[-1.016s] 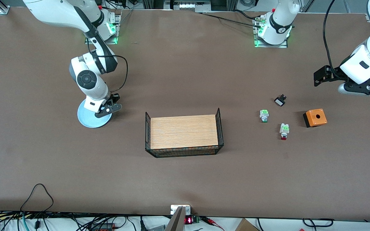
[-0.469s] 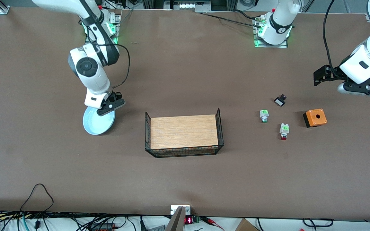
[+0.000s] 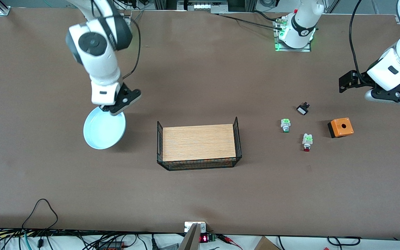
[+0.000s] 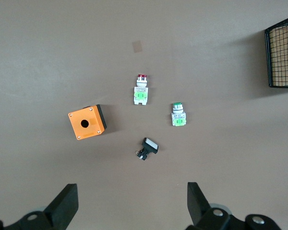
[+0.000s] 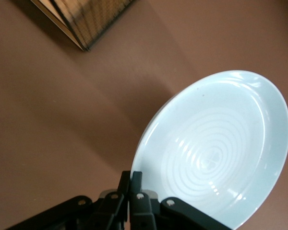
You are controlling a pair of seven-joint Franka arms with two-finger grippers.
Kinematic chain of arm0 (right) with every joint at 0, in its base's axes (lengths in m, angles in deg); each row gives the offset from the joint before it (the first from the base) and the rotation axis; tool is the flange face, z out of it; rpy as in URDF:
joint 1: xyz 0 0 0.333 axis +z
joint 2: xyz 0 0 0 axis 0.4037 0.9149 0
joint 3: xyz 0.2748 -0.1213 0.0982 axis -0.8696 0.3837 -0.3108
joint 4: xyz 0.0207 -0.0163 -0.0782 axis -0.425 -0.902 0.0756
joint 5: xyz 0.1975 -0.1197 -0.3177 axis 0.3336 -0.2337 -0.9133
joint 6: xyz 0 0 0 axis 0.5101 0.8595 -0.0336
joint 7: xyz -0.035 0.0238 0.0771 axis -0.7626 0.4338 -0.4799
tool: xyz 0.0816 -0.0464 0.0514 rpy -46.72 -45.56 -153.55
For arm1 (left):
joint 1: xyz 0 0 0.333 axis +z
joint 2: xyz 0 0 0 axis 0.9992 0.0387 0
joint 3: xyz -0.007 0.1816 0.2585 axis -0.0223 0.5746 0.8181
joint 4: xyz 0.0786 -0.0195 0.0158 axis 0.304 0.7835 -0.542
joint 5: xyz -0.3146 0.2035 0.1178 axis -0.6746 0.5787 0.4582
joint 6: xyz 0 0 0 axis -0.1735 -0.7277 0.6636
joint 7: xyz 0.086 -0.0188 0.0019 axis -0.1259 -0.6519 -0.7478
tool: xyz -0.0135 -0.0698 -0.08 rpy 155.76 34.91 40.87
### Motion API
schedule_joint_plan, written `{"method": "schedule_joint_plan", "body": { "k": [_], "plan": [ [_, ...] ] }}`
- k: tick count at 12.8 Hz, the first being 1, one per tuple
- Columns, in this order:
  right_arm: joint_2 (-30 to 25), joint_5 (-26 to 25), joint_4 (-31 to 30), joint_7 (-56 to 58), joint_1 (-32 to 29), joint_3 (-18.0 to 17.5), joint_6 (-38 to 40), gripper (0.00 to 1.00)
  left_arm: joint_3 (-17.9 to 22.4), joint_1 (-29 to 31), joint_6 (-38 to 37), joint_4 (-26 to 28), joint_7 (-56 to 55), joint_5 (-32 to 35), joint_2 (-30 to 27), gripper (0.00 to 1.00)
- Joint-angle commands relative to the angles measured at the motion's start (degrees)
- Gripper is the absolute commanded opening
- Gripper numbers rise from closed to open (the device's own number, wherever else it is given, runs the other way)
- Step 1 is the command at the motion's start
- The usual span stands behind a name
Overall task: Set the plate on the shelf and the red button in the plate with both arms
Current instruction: 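Lift the plate and carry it over the wooden box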
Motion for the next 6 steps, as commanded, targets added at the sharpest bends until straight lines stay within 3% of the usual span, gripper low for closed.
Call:
{"method": "schedule_joint_plan", "body": {
  "k": [1, 6],
  "plan": [
    [2.95, 0.38, 12.35, 1.91, 5.34, 0.25, 9.57, 0.0, -0.13, -0.03, -1.3, -1.65, 0.86, 0.66, 0.6, 1.0],
    [7.69, 0.46, 22.38, 6.29, 12.99, 0.17, 11.17, 0.0, 0.13, 0.15, -1.3, -1.65, 0.77, 0.4, 0.95, 1.0]
  ]
}}
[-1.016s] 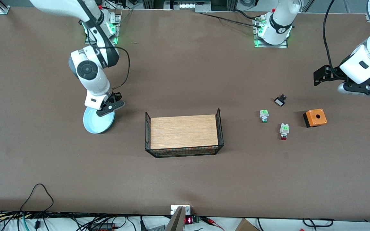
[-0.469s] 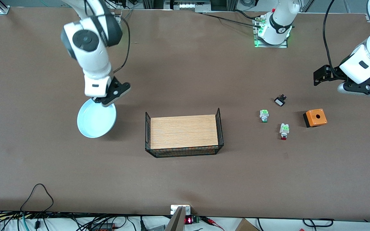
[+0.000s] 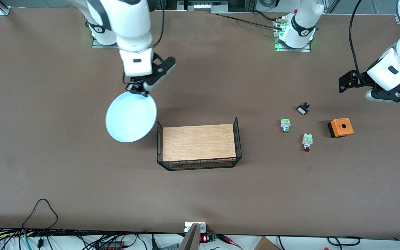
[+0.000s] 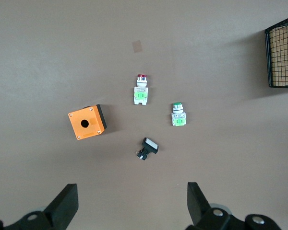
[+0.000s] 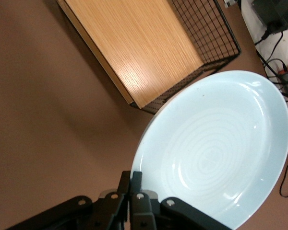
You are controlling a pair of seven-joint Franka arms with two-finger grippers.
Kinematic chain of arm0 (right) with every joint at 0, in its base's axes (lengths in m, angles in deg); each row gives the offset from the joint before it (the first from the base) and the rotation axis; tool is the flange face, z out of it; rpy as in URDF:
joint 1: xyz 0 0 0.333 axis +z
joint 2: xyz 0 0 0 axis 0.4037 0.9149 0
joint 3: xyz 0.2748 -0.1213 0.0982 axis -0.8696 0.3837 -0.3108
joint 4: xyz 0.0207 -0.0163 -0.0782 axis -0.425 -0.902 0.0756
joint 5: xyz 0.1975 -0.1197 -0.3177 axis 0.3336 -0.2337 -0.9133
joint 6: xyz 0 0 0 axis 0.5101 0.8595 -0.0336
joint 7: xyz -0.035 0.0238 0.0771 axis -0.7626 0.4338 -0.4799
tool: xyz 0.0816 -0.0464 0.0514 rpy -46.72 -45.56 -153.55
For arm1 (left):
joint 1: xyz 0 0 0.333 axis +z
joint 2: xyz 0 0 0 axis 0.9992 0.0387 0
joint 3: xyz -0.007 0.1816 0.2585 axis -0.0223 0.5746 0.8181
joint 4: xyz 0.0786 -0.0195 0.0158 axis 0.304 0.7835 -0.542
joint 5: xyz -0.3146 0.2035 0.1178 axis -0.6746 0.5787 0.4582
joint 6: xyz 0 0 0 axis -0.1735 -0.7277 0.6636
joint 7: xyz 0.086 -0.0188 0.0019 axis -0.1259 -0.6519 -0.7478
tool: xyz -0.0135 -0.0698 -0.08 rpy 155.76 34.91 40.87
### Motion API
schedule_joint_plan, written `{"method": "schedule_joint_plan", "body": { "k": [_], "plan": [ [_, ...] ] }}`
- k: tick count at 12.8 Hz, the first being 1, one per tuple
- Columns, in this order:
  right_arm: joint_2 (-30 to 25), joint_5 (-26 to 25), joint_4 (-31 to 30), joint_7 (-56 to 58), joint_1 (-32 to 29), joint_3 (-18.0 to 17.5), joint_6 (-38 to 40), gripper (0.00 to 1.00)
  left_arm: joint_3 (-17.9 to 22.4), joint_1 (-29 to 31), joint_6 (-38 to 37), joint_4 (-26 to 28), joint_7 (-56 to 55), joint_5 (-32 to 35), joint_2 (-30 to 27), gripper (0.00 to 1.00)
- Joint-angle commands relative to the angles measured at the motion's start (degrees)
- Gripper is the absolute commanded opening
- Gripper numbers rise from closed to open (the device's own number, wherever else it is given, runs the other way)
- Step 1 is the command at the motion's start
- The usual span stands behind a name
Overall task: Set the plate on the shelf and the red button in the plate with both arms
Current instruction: 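Lift the plate and carry it over the wooden box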
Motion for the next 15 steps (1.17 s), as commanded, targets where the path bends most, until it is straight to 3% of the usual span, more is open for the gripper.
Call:
{"method": "schedule_joint_plan", "body": {
  "k": [1, 5, 8, 15],
  "plan": [
    [6.73, 0.38, 8.98, 3.72, 3.79, 0.5, 2.83, 0.0, 0.28, 0.15, -1.29, -1.64, 0.77, 0.4, 1.03, 1.0],
    [15.61, -0.68, 17.87, 4.34, 8.72, 0.67, 5.83, 0.0, 0.37, 0.5, -1.38, -1.64, 0.85, 0.4, 1.03, 1.0],
    [21.15, -4.62, 23.15, 5.31, 11.54, 0.67, 5.75, 0.0, 0.37, 0.59, -1.38, -1.55, 0.85, 0.4, 1.03, 1.0],
    [28.28, -12.27, 23.7, 4.43, 15.33, 0.67, 0.21, 0.0, 0.55, 0.68, -1.38, -1.55, 0.85, 0.31, 1.39, 1.0]
  ]
}}
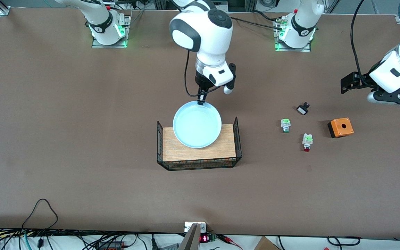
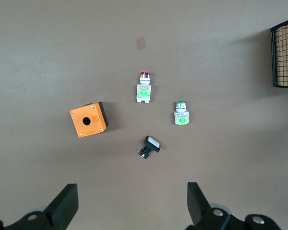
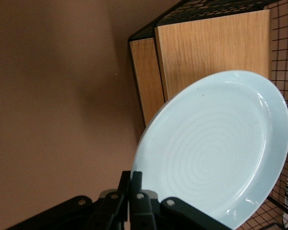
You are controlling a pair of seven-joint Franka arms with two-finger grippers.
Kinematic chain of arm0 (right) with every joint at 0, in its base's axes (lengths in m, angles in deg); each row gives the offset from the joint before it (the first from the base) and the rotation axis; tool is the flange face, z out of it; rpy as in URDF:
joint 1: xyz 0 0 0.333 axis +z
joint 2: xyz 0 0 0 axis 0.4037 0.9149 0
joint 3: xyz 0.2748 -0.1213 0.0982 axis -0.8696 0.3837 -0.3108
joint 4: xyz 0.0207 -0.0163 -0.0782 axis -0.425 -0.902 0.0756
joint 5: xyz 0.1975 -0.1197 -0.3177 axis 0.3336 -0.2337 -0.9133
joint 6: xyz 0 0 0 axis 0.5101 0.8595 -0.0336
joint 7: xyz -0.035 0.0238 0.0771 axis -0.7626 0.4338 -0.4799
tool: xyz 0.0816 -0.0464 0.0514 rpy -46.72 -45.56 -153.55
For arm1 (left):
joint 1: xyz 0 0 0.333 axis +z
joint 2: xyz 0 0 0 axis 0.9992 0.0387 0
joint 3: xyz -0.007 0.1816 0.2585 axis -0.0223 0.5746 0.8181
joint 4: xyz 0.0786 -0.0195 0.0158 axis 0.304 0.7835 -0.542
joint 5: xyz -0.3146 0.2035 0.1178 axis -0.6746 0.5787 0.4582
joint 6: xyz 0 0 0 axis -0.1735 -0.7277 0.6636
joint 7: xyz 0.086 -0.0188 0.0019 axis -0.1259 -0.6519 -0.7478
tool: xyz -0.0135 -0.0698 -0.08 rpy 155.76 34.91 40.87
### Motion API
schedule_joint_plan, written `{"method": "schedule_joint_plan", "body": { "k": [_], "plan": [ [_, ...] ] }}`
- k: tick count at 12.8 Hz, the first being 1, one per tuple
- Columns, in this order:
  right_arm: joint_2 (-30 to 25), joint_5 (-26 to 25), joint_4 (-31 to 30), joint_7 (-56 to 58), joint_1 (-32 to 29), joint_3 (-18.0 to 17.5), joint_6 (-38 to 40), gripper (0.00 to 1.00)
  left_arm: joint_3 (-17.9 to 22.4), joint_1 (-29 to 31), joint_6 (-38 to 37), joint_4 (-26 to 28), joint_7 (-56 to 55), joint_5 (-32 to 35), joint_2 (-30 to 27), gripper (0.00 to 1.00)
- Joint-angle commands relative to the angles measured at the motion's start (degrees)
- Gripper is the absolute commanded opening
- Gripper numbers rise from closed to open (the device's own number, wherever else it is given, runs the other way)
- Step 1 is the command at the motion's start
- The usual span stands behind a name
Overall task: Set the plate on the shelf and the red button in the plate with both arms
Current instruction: 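Lower the plate onto the wooden box and open the right gripper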
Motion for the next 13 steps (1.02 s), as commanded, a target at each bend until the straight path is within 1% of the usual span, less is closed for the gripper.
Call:
{"method": "schedule_joint_plan", "body": {
  "k": [1, 3, 4, 5, 6, 7, 8, 9, 11, 12, 13],
  "plan": [
    [2.32, -2.59, 2.03, 0.17, 0.48, 0.59, -1.23, 0.0, 0.22, 0.23, -1.16, -1.55, 1.03, 0.31, 0.87, 1.0],
    [3.21, -2.87, 2.03, -0.44, 0.56, 0.59, -1.32, 0.0, 0.22, 0.32, -1.16, -1.55, 1.03, 0.4, 0.87, 1.0],
    [3.3, -3.22, 1.94, -1.23, 0.56, 0.59, -1.32, 0.02, 0.22, 0.49, -1.25, -1.55, 1.12, 0.31, 0.96, 1.0],
    [3.3, -3.66, 1.94, -1.59, 0.56, 0.59, -1.32, 0.14, 0.22, 0.49, -1.25, -1.55, 0.86, 0.31, 0.96, 1.0],
    [3.3, -3.66, 1.94, -1.77, 0.56, 0.59, -1.32, 0.35, 0.22, 0.49, -1.25, -1.55, 0.68, 0.31, 0.96, 1.0],
    [3.21, -3.57, 2.03, -1.68, 0.48, 0.59, -1.32, 0.4, 0.22, 0.67, -1.25, -1.55, 0.85, 0.31, 0.96, 1.0],
    [3.04, -3.48, 2.03, -1.59, 0.47, 0.67, -1.24, 0.88, 0.22, 0.93, -1.25, -1.55, 0.85, 0.31, 1.05, 1.0],
    [2.69, -3.4, 2.38, -1.33, 0.39, 0.67, -1.24, 1.0, 0.22, 0.93, -1.34, -1.55, 0.85, 0.31, 1.05, 1.0],
    [0.85, -2.35, 2.47, -1.33, -0.66, 1.02, -0.45, 1.0, 0.22, 1.19, -1.34, -1.47, 0.94, 0.31, 1.05, 1.0],
    [-1.51, -1.12, 2.38, -1.33, -2.5, 1.03, 0.51, 1.0, 0.22, 1.46, -1.25, -1.46, 0.94, 0.31, 1.39, 1.0],
    [-3.19, 1.24, 2.38, -1.42, -4.08, 0.94, 2.26, 1.0, 0.22, 1.72, -1.16, -1.46, 0.94, 0.31, 1.75, 1.0]
  ]
}}
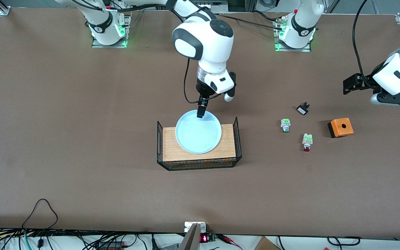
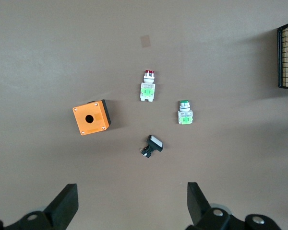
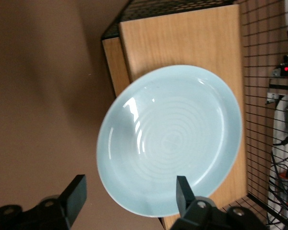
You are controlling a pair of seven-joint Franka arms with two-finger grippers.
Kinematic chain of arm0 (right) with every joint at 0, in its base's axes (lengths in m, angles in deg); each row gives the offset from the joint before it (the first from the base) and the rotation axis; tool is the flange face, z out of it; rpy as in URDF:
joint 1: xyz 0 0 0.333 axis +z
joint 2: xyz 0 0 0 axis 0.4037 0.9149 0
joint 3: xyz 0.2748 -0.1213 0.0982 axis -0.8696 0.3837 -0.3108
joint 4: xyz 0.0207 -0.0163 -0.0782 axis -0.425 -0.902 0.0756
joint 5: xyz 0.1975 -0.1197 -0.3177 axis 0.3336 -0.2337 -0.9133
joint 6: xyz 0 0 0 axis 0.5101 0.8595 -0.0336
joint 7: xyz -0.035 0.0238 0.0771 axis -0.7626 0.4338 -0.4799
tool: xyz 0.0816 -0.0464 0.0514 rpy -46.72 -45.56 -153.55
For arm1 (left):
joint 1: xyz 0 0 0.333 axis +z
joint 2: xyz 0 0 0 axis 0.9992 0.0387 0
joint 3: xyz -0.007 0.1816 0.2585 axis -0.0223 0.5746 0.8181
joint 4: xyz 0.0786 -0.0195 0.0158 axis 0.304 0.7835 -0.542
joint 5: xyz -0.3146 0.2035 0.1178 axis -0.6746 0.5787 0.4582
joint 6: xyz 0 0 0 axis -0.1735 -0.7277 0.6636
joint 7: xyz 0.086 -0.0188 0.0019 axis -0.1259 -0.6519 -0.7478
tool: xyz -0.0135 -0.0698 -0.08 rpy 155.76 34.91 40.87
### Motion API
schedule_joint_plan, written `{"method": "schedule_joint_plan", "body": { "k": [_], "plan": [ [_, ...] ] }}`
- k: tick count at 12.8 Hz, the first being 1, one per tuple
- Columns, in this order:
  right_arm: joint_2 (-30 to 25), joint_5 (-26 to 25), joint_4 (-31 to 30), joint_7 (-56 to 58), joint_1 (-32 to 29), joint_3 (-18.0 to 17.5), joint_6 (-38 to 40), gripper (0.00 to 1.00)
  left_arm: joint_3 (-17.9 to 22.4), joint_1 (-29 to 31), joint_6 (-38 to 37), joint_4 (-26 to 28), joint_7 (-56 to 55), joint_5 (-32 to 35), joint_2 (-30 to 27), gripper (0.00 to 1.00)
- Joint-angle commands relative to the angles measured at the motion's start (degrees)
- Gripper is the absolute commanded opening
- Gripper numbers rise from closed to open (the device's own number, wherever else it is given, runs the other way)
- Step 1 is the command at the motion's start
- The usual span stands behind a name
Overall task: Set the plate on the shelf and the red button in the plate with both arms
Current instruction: 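Lower the plate onto the wooden box and open the right gripper, then withdraw the right gripper while the left gripper grasps the red-capped button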
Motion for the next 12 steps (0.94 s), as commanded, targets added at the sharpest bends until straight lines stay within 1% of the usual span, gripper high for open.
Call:
{"method": "schedule_joint_plan", "body": {
  "k": [1, 2, 3, 5, 6, 7, 9, 10, 12],
  "plan": [
    [-6.21, 6.54, -0.4, 0.09, -5.0, -0.35, 5.19, 1.0, 0.02, 0.85, -1.15, -1.38, 0.86, 0.31, 2.31, 1.0],
    [-8.23, 9.18, -0.4, -0.08, -7.28, -0.44, 7.65, 1.0, 0.02, 0.85, -1.15, -1.38, 0.86, 0.31, 3.54, 1.0],
    [-10.16, 9.91, -0.49, -0.17, -9.04, -0.44, 9.85, 1.0, 0.02, 0.67, -0.89, -1.46, 0.77, 0.4, 5.03, 1.0],
    [-12.89, 9.83, -0.4, -0.52, -11.86, -0.18, 14.33, 1.0, -0.15, 0.23, -0.36, -1.64, 0.68, 0.93, 10.9, 1.0],
    [-14.21, 10.09, -0.49, -1.48, -14.49, -0.18, 15.75, 1.0, -0.24, 0.23, 0.51, -1.55, 0.77, 0.93, 12.76, 1.0],
    [-15.44, 11.57, -0.49, -2.8, -16.95, -0.18, 16.37, 1.0, -0.24, 0.41, 2.35, -1.47, 1.03, 0.84, 14.87, 1.0],
    [-17.03, 16.14, -0.58, -6.57, -23.18, -0.18, 16.55, 1.0, -0.24, 0.93, 9.45, -0.77, 1.56, 0.75, 19.7, 1.0],
    [-17.65, 17.46, -0.67, -7.98, -26.17, -0.18, 16.55, 1.0, -0.24, 1.28, 13.58, -0.5, 1.65, 0.75, 22.24, 1.0],
    [-19.05, 18.87, -0.84, -11.32, -30.4, -0.18, 19.26, 1.0, -0.33, 1.46, 19.04, -0.32, 1.65, 0.58, 26.99, 1.0]
  ]
}}
